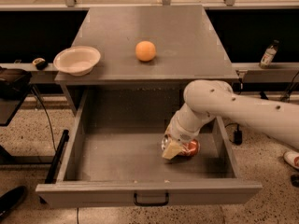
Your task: Place coke can into top drawer
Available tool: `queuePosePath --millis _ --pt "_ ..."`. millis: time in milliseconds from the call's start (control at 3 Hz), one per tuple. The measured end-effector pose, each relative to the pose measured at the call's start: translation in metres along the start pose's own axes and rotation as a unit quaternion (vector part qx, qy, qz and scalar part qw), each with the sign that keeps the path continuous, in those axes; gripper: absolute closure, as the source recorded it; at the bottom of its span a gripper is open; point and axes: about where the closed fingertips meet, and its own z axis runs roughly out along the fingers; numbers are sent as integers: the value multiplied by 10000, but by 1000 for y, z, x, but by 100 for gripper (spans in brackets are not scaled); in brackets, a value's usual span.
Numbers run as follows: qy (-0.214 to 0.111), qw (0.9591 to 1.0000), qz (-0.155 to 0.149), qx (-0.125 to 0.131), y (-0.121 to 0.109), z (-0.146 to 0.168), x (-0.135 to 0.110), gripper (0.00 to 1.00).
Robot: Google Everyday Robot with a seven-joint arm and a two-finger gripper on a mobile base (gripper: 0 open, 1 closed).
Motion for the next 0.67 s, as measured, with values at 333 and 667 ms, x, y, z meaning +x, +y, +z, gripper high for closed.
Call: queuePosePath --millis 333,667 --pt "-31 9999 -126 14 1 -1 3 29" --pt "-31 9999 -127 14 1 -1 3 6"
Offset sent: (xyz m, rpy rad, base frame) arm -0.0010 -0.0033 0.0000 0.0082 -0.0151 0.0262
